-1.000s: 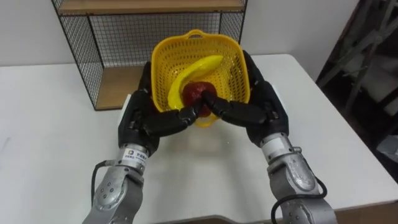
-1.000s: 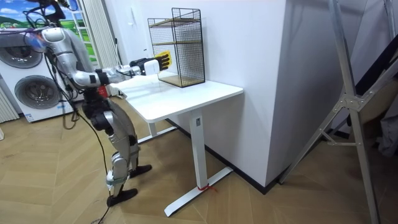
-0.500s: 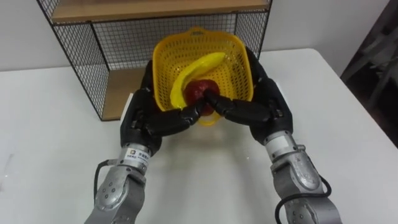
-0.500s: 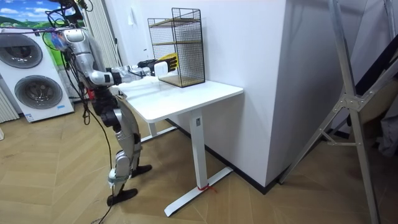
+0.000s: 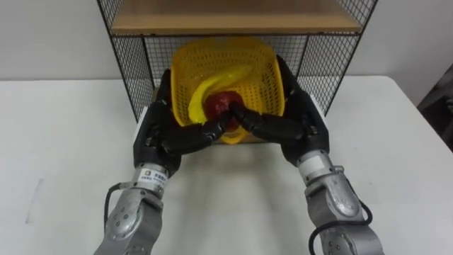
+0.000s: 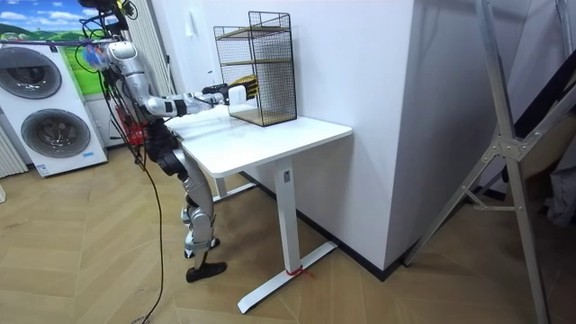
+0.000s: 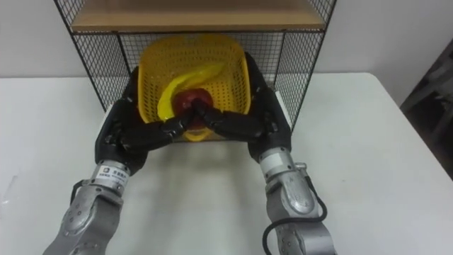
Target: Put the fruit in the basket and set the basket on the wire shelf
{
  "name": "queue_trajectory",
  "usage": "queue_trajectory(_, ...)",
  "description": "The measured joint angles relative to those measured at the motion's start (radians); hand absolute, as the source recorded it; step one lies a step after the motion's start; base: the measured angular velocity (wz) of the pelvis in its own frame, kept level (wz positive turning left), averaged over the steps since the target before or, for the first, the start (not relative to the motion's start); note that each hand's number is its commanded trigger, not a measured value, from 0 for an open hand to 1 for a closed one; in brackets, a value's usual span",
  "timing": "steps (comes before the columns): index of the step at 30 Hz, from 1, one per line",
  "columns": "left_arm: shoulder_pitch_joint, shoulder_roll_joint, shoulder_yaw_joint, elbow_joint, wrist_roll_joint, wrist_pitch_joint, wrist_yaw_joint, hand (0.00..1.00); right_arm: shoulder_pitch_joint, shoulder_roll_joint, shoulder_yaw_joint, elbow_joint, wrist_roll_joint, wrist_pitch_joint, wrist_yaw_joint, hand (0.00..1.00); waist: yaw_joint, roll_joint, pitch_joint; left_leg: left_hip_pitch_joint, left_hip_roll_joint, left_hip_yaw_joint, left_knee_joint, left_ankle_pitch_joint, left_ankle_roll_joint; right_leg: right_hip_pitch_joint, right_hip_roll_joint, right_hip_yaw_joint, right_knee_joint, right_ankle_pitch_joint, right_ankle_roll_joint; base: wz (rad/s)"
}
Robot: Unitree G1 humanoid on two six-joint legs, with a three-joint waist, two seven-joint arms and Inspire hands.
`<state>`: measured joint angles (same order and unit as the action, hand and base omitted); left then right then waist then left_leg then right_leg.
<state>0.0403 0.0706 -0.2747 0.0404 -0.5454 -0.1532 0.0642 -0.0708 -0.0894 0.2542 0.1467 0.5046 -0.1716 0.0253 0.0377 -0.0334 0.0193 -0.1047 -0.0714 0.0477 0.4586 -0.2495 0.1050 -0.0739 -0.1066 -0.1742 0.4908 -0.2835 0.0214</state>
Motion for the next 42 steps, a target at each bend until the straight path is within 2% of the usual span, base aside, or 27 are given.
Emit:
queue_trajectory(4, -0.013, -0.005, 0.008, -0.007, 0.009, 0.001, 0.02, 0.0, -0.05, 0.0, -0.005, 0.0, -0.005, 0.021, -0.001, 0.0, -0.003, -0.005, -0.003, 0.005, 0.015, -0.016, -0.021, 0.002, -0.004, 0.034, 0.022, -0.021, -0.076, 0.024, -0.004, 0.1)
queue_trajectory(8, -0.055, -0.004, 0.013, -0.009, 0.027, 0.002, 0.038, 0.0, -0.081, -0.001, -0.015, 0.0, -0.003, 0.021, -0.003, 0.0, -0.004, -0.001, 0.0007, 0.004, 0.018, -0.021, -0.042, 0.012, -0.008, 0.047, 0.03, -0.024, -0.103, 0.046, -0.005, 0.02)
queue_trajectory(13, -0.055, -0.004, 0.013, -0.007, 0.038, 0.009, 0.041, 0.0, -0.081, 0.0, -0.021, 0.008, 0.003, 0.022, -0.004, 0.0, -0.006, -0.002, 0.0014, 0.031, 0.024, -0.024, -0.069, 0.019, -0.012, 0.085, 0.039, -0.031, -0.151, 0.066, -0.008, 0.0)
queue_trajectory(15, -0.06, -0.003, 0.014, 0.004, 0.038, 0.02, 0.041, 0.0, -0.085, 0.002, -0.023, 0.021, 0.003, 0.025, -0.004, 0.0, -0.007, -0.001, 0.0023, 0.045, 0.023, -0.024, -0.081, 0.025, -0.013, 0.098, 0.041, -0.03, -0.169, 0.071, -0.008, 0.0)
queue_trajectory(17, -0.095, 0.0, 0.022, 0.06, 0.038, 0.039, 0.043, 0.0, -0.106, 0.002, -0.028, 0.058, 0.002, 0.059, -0.008, 0.0, -0.006, 0.001, 0.0038, 0.059, 0.023, -0.024, -0.103, 0.038, -0.015, 0.113, 0.046, -0.028, -0.197, 0.083, -0.008, 0.0)
queue_trajectory(21, -0.106, -0.003, 0.031, 0.08, 0.059, 0.074, 0.057, 0.0, -0.117, 0.004, -0.032, 0.069, 0.001, 0.088, -0.022, 0.0, -0.006, 0.005, 0.0067, 0.064, 0.025, -0.024, -0.126, 0.054, -0.015, 0.125, 0.053, -0.025, -0.236, 0.106, -0.008, 0.0)
queue_trajectory(25, -0.185, -0.012, 0.054, 0.181, 0.069, 0.109, 0.059, 0.0, -0.188, 0.004, -0.044, 0.165, 0.0, 0.11, -0.035, 0.0, -0.006, 0.01, 0.0097, 0.066, 0.025, -0.021, -0.132, 0.056, -0.016, 0.125, 0.054, -0.022, -0.239, 0.11, -0.009, -0.02)
queue_trajectory(27, -0.225, -0.016, 0.052, 0.228, 0.069, 0.113, 0.06, 0.0, -0.215, 0.005, -0.043, 0.196, 0.0, 0.112, -0.039, 0.0, -0.006, 0.012, 0.0111, 0.067, 0.025, -0.021, -0.138, 0.061, -0.016, 0.124, 0.055, -0.019, -0.238, 0.113, -0.008, 0.0)
queue_trajectory(29, -0.276, -0.016, 0.054, 0.293, 0.069, 0.128, 0.061, 0.0, -0.252, 0.005, -0.043, 0.237, -0.002, 0.129, -0.058, 0.0, -0.005, 0.016, 0.0121, 0.07, 0.025, -0.019, -0.147, 0.065, -0.015, 0.125, 0.055, -0.016, -0.245, 0.118, -0.009, 0.0)
queue_trajectory(32, -0.294, -0.017, 0.056, 0.309, 0.069, 0.146, 0.064, 0.0, -0.262, 0.005, -0.043, 0.237, -0.002, 0.142, -0.072, 0.0, -0.006, 0.022, 0.0146, 0.073, 0.025, -0.017, -0.16, 0.072, -0.015, 0.126, 0.056, -0.014, -0.256, 0.127, -0.01, -0.04)
queue_trajectory(42, -0.301, -0.025, 0.056, 0.34, 0.068, 0.209, 0.089, 0.0, -0.262, 0.01, -0.036, 0.274, -0.004, 0.187, -0.098, 0.0, -0.005, 0.031, 0.0128, 0.099, 0.026, 0.002, -0.188, 0.082, -0.017, 0.128, 0.057, 0.012, -0.252, 0.13, -0.012, -0.07)
